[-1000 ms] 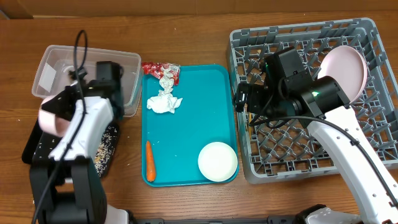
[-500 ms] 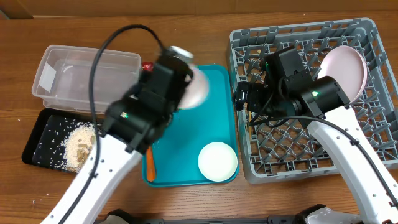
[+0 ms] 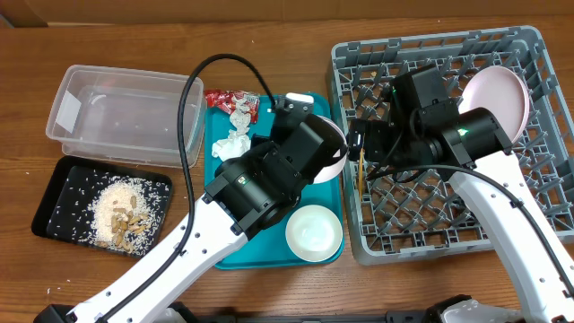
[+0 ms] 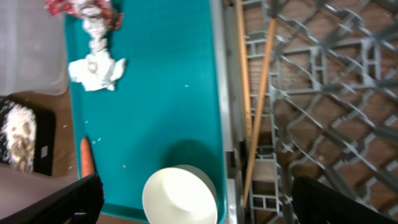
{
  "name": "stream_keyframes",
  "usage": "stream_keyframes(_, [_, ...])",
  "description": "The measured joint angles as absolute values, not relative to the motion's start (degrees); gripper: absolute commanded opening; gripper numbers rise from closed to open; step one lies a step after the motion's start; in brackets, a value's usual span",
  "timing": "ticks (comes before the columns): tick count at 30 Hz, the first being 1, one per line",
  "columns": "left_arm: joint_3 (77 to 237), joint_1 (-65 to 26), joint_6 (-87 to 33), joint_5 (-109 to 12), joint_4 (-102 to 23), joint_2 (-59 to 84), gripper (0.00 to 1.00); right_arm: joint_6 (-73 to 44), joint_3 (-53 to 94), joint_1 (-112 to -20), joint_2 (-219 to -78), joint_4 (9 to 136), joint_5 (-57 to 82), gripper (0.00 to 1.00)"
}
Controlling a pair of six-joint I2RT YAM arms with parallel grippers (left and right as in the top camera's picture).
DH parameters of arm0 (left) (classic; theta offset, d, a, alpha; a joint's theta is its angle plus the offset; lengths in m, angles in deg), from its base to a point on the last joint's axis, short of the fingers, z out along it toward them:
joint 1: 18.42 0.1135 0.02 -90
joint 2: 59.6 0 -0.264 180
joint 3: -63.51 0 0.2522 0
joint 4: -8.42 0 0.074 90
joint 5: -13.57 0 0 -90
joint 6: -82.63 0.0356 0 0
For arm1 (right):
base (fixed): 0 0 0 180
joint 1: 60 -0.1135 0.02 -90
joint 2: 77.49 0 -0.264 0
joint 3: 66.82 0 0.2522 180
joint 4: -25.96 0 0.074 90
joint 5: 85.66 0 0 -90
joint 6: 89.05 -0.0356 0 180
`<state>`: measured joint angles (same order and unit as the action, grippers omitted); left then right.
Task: Sort waste into correct bins and load items into the dishwasher
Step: 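Bring the emptied bowl with the left gripper toward the right gripper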
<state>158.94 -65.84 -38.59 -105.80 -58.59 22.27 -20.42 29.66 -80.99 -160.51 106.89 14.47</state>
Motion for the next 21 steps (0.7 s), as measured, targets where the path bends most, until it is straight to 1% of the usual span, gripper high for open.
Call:
stream_keyframes(3, [158.94,-64.13,-43.73,-105.34,-60.69,22.29,0.04,-16.92,29.66,-80.97,-160.53,106.52,18.19,1.0])
stream_keyframes(5, [158.94,-61.44,-46.72,-102.81,-60.78,22.29,0.04,-14.93,29.66,-81.01,-160.55,105.93,21.01,1.0])
stream_keyframes(9, [158.96,-54.41,-50.44,-92.42,-59.53,22.29,0.04,-10.58,29.66,-81.23,-160.55,103.66,28.92,1.0])
stream_keyframes(12, [158.96,-52.22,-51.23,-84.53,-59.4,22.4,0.04,-8.59,29.66,-82.37,-160.55,100.69,34.82,0.97])
stream_keyframes(14, [158.96,-52.02,-51.47,-80.47,-59.42,22.44,0.04,-7.48,29.66,-82.92,-160.55,98.37,39.24,0.93])
stream_keyframes(17, [158.96,-51.83,-52.03,-78.26,-59.64,22.44,0.04,-7.19,29.66,-82.54,-160.55,97.78,40.55,0.84])
stream_keyframes(18, [158.96,-51.67,-52.25,-77.69,-59.62,22.44,0.04,-7.24,29.66,-82.39,-160.55,97.71,40.35,0.8])
stream_keyframes(21, [158.96,-51.41,-52.47,-75.94,-59.62,22.44,0.04,-7.46,29.66,-82.19,-160.55,98.15,37.88,0.63])
